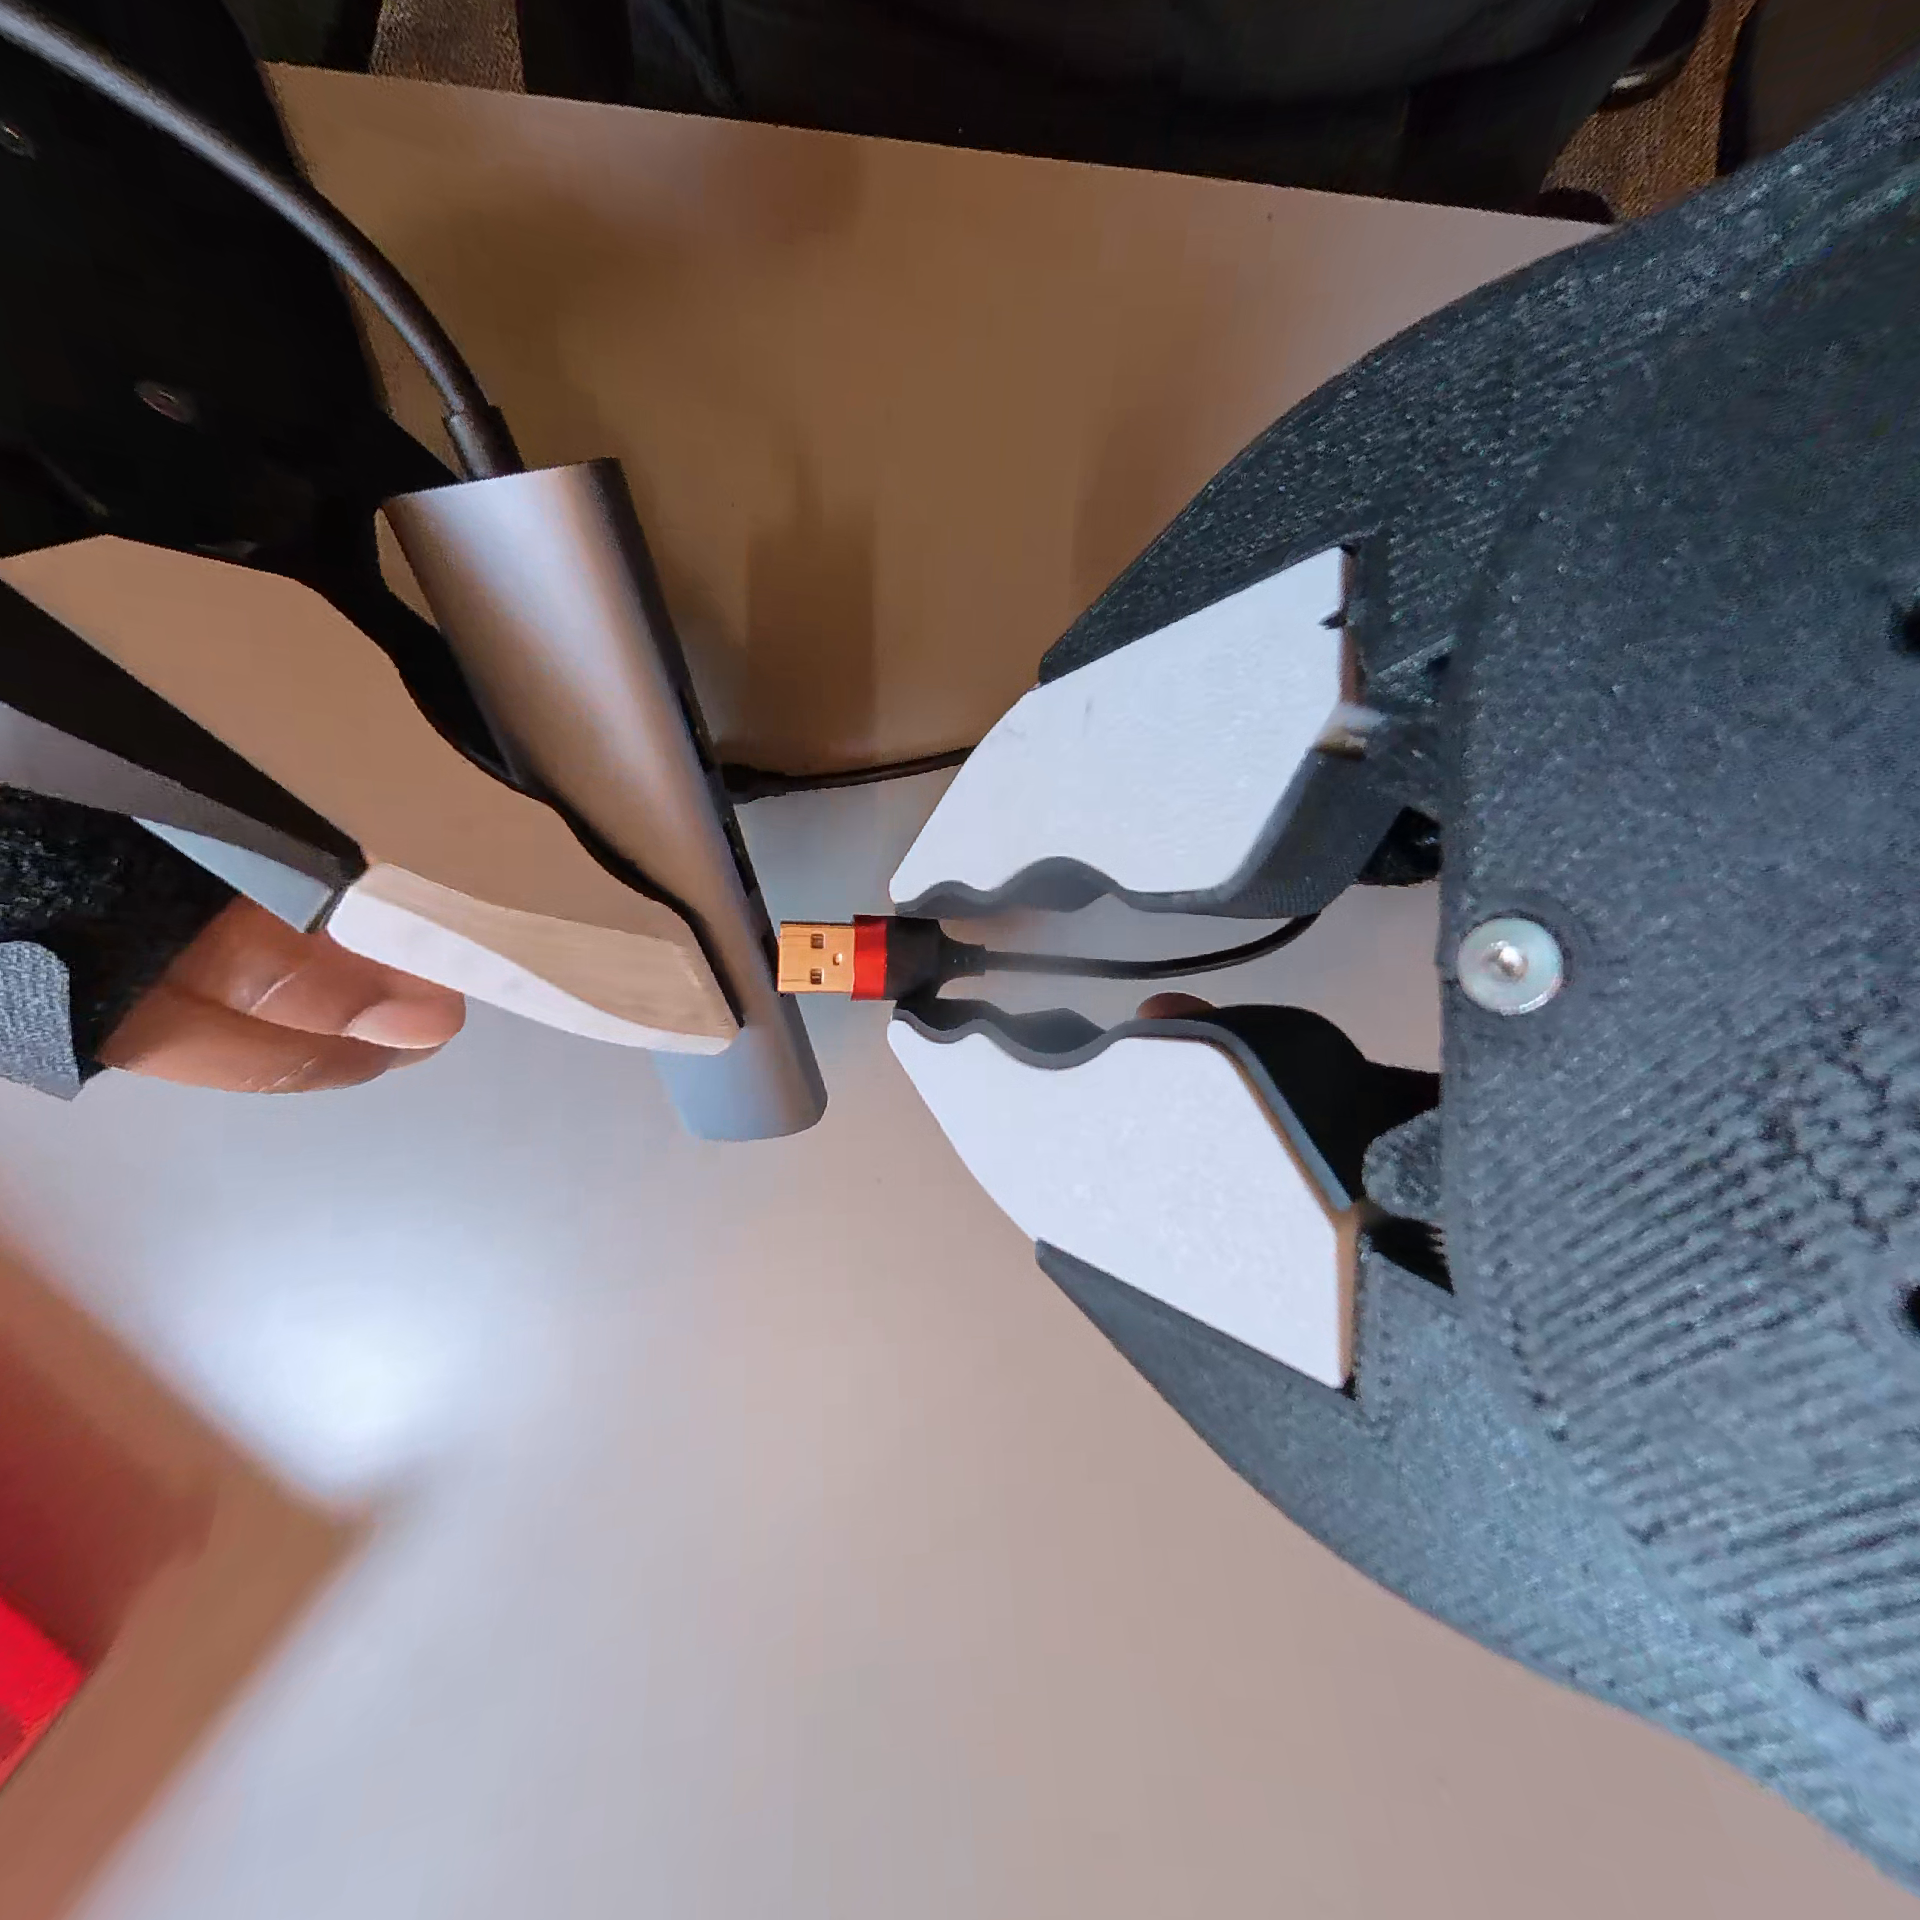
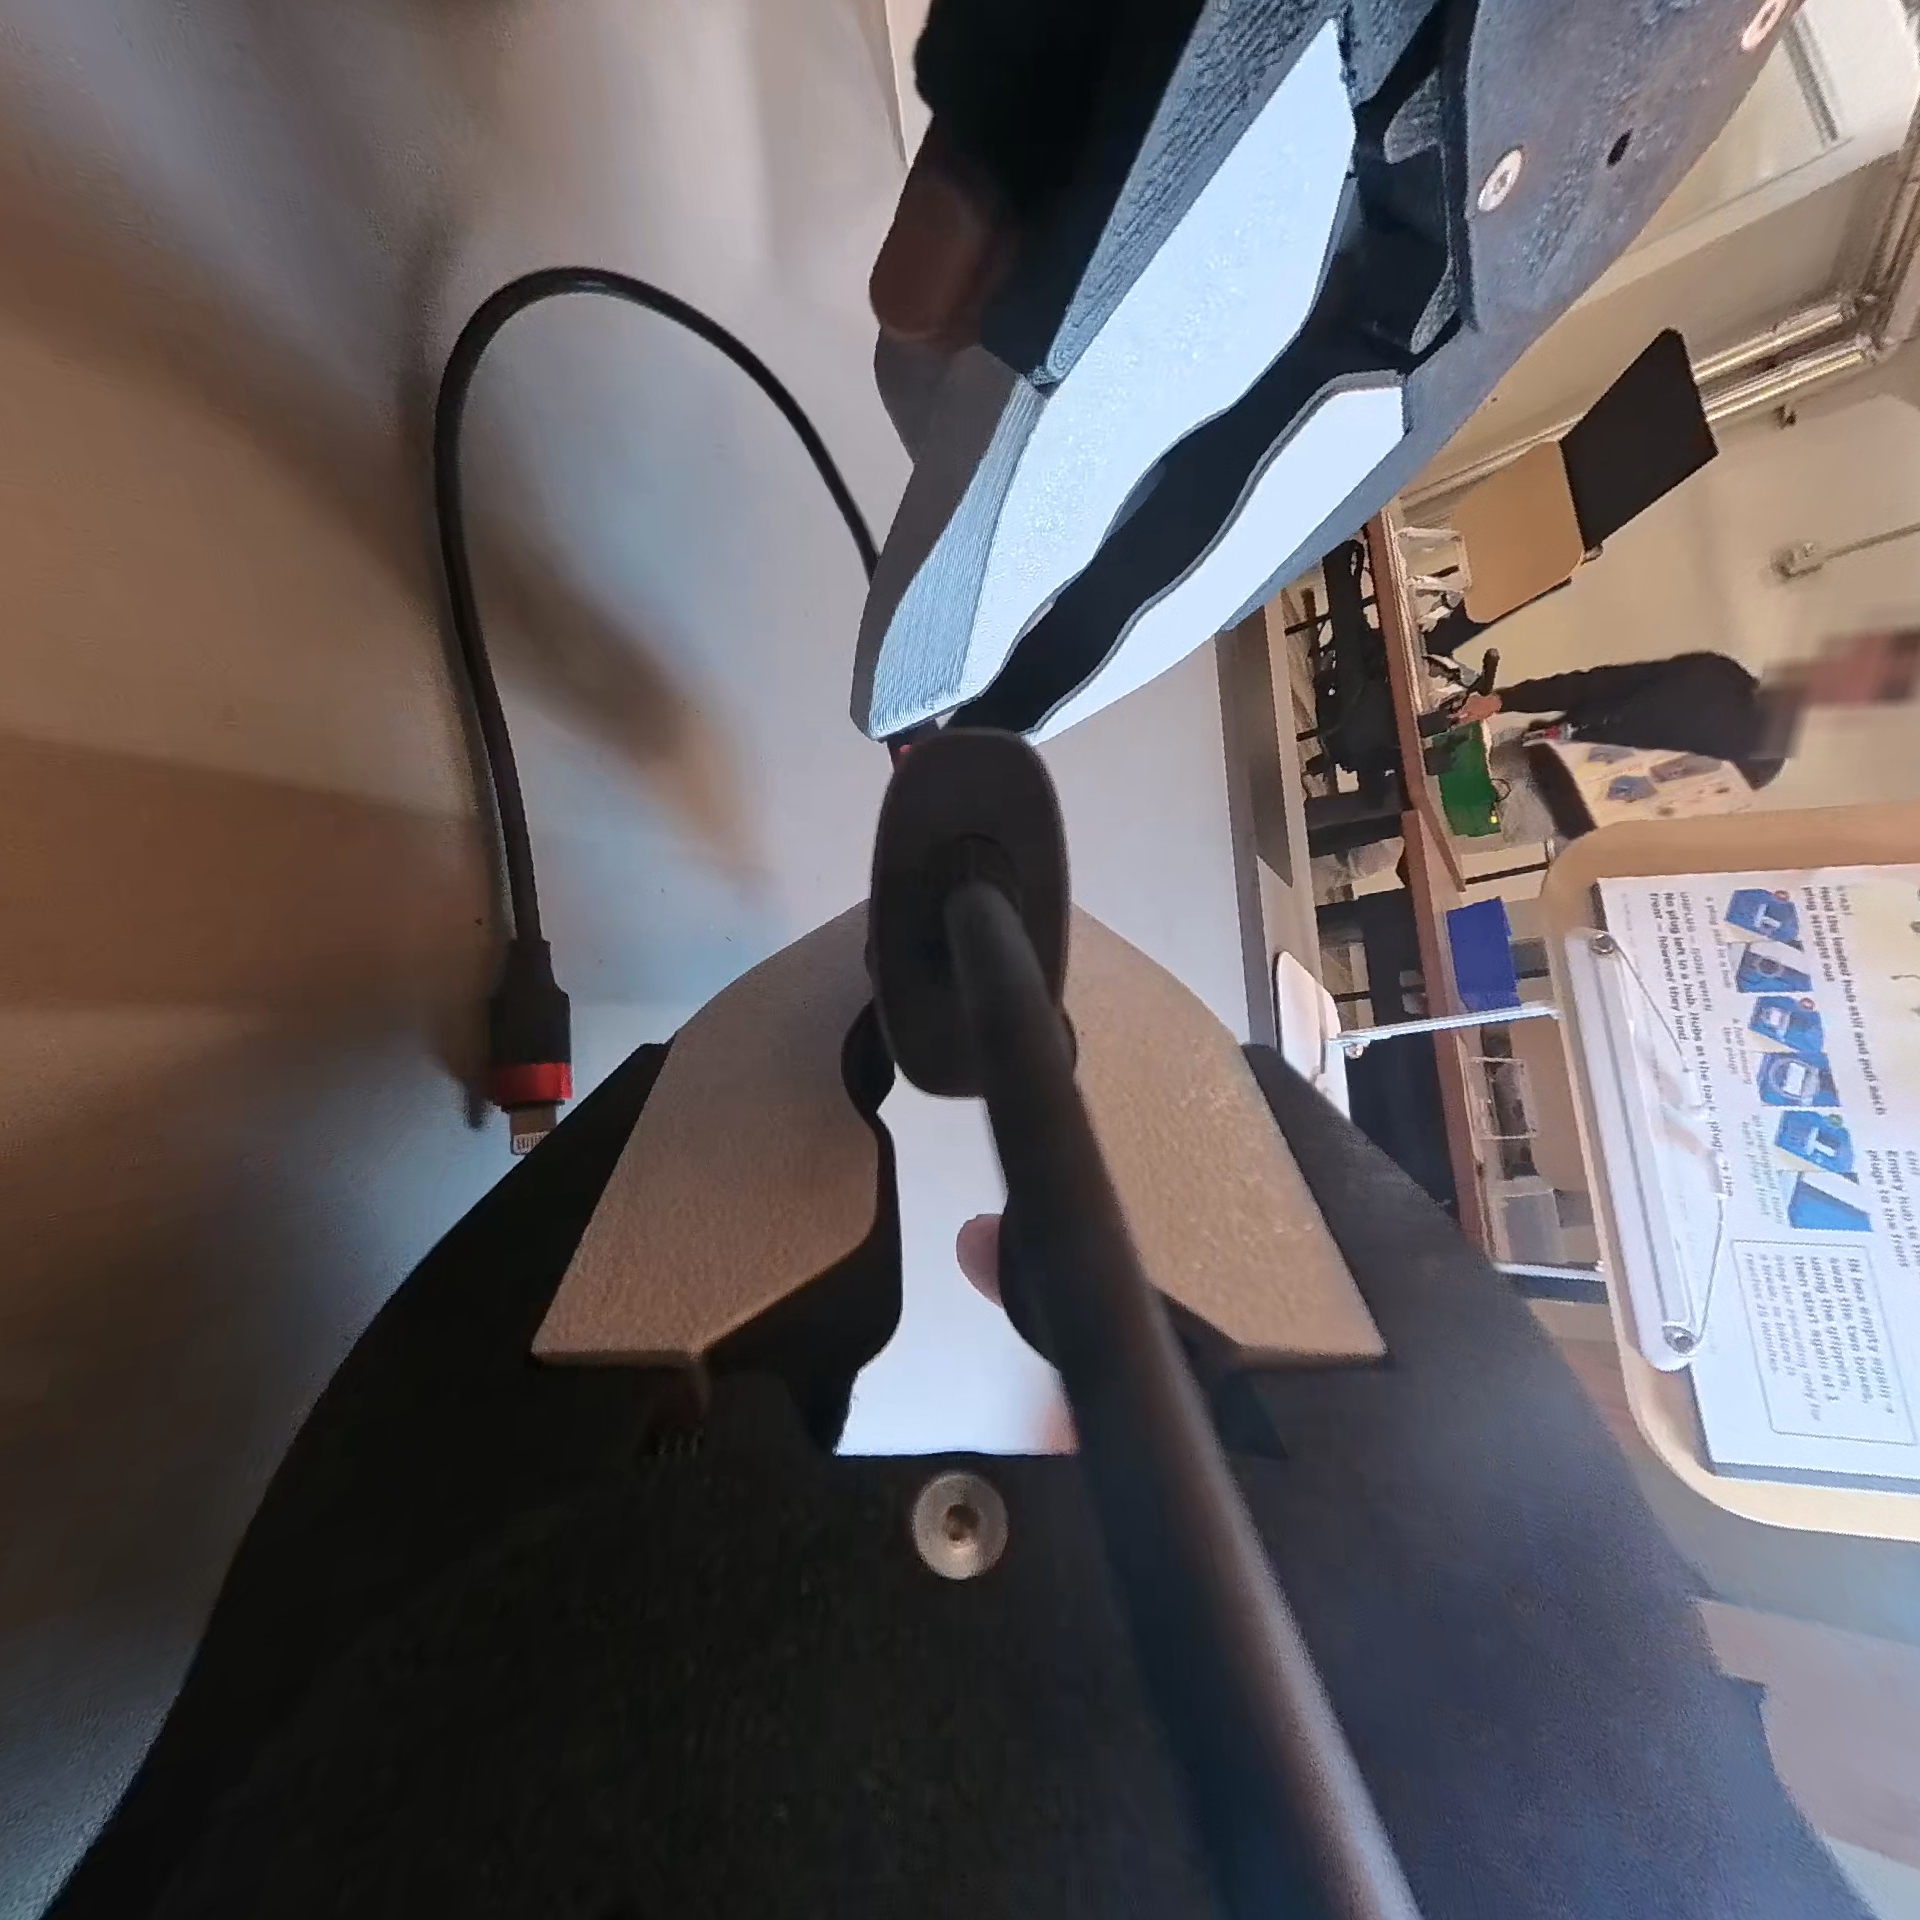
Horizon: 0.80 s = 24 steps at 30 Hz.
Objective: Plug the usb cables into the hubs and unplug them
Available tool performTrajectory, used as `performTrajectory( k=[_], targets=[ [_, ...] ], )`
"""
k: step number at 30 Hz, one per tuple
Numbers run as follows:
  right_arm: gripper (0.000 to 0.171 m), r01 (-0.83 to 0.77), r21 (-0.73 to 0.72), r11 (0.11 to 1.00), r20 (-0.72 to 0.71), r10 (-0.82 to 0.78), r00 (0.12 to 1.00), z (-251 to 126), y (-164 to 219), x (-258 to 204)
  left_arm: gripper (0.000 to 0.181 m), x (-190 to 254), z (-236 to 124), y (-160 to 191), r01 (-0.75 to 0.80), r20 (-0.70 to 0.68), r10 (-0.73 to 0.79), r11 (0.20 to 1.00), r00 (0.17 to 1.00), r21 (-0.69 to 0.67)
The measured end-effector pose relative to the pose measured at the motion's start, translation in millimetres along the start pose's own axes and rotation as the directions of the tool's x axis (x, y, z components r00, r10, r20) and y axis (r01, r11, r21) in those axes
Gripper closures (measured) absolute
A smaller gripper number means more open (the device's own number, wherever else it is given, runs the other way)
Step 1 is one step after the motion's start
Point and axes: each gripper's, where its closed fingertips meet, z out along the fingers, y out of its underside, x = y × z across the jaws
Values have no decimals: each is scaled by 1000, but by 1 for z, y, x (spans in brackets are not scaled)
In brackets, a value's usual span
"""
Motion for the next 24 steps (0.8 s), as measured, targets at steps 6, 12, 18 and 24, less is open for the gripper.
performTrajectory(
  k=[6, 12, 18, 24],
  targets=[
    [152, 70, 0, 998, -30, -70, 997, -1, -6, 0, 166, 6, -2, 2, 84, -108, -82, 996, 991, 10],
    [152, 147, -31, 989, -56, -149, 987, 0, -7, -1, 166, 8, -1, 5, 148, -167, -149, 989, 975, -16],
    [152, 179, -24, 983, -49, -180, 982, -1, -10, -5, 166, 13, 0, 5, 172, -224, -174, 985, 959, -31],
    [154, 160, 50, 986, -26, -159, 987, -5, -22, -11, 167, 23, -5, 6, 205, -324, -192, 979, 926, 7]
  ],
)
